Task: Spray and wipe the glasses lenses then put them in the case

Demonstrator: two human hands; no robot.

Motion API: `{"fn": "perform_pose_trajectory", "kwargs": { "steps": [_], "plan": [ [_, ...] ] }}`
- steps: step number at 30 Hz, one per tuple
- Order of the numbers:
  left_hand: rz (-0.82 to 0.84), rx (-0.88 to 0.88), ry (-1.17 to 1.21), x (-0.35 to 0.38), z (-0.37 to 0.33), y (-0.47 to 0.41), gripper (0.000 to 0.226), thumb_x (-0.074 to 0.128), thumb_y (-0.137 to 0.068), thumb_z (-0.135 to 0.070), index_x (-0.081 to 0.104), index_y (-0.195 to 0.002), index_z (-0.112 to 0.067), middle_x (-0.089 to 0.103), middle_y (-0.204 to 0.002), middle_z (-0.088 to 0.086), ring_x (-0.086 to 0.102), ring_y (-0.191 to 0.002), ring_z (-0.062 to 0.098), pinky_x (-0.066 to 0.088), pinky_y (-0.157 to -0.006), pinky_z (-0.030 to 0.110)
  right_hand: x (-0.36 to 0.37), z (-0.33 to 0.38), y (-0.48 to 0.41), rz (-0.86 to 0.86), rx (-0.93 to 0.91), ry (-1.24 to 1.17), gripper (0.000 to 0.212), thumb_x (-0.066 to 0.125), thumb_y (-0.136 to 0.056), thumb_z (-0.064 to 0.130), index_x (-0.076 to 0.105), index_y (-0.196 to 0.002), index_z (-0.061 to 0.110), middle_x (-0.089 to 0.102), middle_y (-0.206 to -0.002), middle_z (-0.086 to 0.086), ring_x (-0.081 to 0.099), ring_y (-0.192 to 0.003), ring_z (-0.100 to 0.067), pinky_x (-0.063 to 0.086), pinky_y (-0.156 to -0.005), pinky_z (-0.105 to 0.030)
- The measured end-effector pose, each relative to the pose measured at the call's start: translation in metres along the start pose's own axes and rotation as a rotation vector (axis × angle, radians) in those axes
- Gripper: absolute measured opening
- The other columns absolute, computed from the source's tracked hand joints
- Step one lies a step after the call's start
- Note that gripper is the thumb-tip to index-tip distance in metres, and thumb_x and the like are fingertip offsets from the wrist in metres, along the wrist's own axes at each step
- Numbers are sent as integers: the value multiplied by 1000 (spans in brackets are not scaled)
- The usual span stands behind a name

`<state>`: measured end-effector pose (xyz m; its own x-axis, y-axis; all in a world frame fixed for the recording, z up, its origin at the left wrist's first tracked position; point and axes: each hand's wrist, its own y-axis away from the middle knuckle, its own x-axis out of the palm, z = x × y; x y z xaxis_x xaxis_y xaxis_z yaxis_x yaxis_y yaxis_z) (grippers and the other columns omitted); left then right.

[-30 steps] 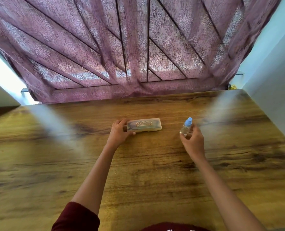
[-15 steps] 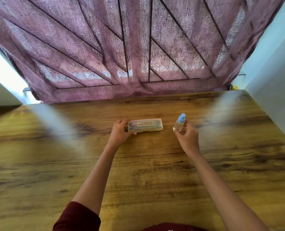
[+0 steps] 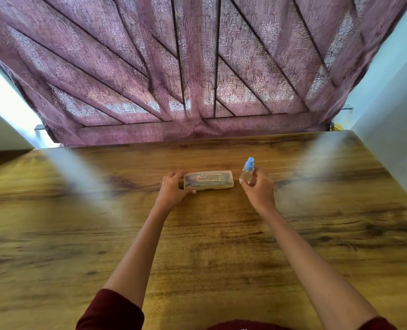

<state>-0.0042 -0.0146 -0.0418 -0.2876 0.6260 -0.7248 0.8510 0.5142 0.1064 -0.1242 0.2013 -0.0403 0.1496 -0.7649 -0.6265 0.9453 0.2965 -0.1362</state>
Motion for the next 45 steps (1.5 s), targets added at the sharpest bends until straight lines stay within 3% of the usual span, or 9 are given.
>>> {"fn": "perform_pose_trajectory", "kwargs": {
  "steps": [4,10,24,30,34,37,40,45],
  "plan": [
    [-2,4,30,1,0,1,69,79,-74,-25,48,-135,-16,45,-137,9,36,-127,29,37,-106,49,2,-4,3,-1,16,3,31,68,-86,18,59,-114,9,63,-100,-5,59,-91,-19,46,-73,-26],
    [1,6,36,0,0,2,69,79,-74,-25,48,-135,-16,44,-139,8,36,-127,29,39,-105,50,3,-5,4,-3,-1,25,34,67,-88,20,58,-118,7,62,-103,-4,55,-91,-13,39,-73,-21],
    [21,8,17,-2,-1,3,78,79,-73,-20,40,-140,-14,40,-142,11,33,-131,30,33,-110,48,-2,-5,5,25,-3,8,32,70,-85,18,58,-114,10,61,-104,-2,56,-93,-14,42,-74,-22],
    [14,-18,43,-2,1,6,81,80,-74,-21,37,-142,-13,39,-143,12,34,-132,31,34,-109,49,-1,-7,13,-25,4,6,44,74,-80,11,53,-118,9,61,-107,-4,58,-94,-16,45,-76,-23],
    [-84,-40,86,0,3,17,80,77,-77,-21,33,-143,-9,41,-140,13,37,-130,28,33,-109,40,2,-10,31,-113,-22,45,43,73,-79,9,50,-113,4,52,-110,-10,55,-96,-22,52,-77,-32],
    [-162,43,70,4,6,29,71,68,-85,-22,31,-144,-9,41,-139,13,35,-131,28,32,-107,39,5,-9,47,-117,-32,45,42,71,-81,12,47,-116,5,49,-111,-9,53,-91,-17,52,-72,-28],
    [-218,69,34,8,6,43,63,61,-91,-23,30,-144,-11,39,-141,10,32,-132,26,31,-107,38,9,-3,60,-98,-59,50,37,68,-84,12,49,-115,5,51,-105,-6,51,-85,-14,52,-70,-27],
    [-355,158,-27,15,-2,52,57,50,-97,-23,27,-146,-8,37,-145,10,29,-135,24,33,-109,39,18,6,69,0,-259,84,27,67,-85,10,55,-109,8,55,-99,-2,55,-83,-12,55,-74,-28]
  ]
}}
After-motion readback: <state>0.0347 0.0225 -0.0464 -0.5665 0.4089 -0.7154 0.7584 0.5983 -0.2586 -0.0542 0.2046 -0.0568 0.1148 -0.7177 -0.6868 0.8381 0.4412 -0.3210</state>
